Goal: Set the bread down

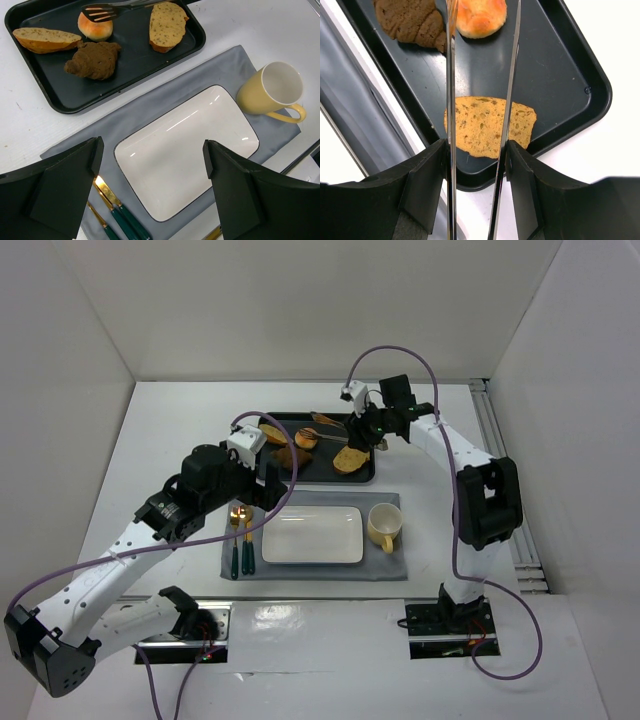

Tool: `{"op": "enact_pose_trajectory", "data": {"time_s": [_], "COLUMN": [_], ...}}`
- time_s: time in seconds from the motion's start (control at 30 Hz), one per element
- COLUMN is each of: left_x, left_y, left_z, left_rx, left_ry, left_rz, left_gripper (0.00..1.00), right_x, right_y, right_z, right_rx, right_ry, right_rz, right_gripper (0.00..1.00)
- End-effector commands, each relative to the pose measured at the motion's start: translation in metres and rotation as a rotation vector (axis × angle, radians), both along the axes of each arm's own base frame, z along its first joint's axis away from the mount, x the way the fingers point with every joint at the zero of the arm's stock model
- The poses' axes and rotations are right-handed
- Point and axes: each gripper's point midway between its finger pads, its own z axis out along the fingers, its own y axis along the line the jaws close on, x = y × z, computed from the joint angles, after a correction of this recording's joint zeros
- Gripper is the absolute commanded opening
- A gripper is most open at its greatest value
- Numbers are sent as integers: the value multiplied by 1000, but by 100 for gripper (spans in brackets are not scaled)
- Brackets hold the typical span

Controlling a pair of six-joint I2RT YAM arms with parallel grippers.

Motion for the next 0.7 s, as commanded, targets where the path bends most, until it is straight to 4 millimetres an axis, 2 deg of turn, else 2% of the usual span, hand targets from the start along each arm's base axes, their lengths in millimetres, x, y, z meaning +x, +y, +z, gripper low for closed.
{"op": "enact_pose_trajectory", "data": {"time_s": [0.0,0.23,0.27,0.3,0.4,0.5,0.53,0.67], "left_x": [5,5,5,5,5,5,5,5], "left_y": [-3,-3,-3,-3,-3,-3,-3,-3], "left_z": [11,11,11,11,11,11,11,11], "left_rx": [-19,-19,-19,-19,-19,-19,-19,-19], "left_ry": [-48,-48,-48,-48,-48,-48,-48,-48], "left_rz": [-1,-1,-1,-1,-1,-1,-1,-1], "left_gripper": [100,100,100,100,100,100,100,100], "right_x": [2,-2,-1,1,6,9,10,8], "right_y": [15,24,24,25,24,24,23,22], "right_z": [47,27,20,25,11,14,7,2], "right_rx": [56,43,38,42,26,23,14,7], "right_ry": [-110,-68,-55,-66,-42,-53,-47,-45], "right_rz": [33,51,51,51,43,36,30,36], "right_gripper": [58,58,58,58,59,59,61,62]}}
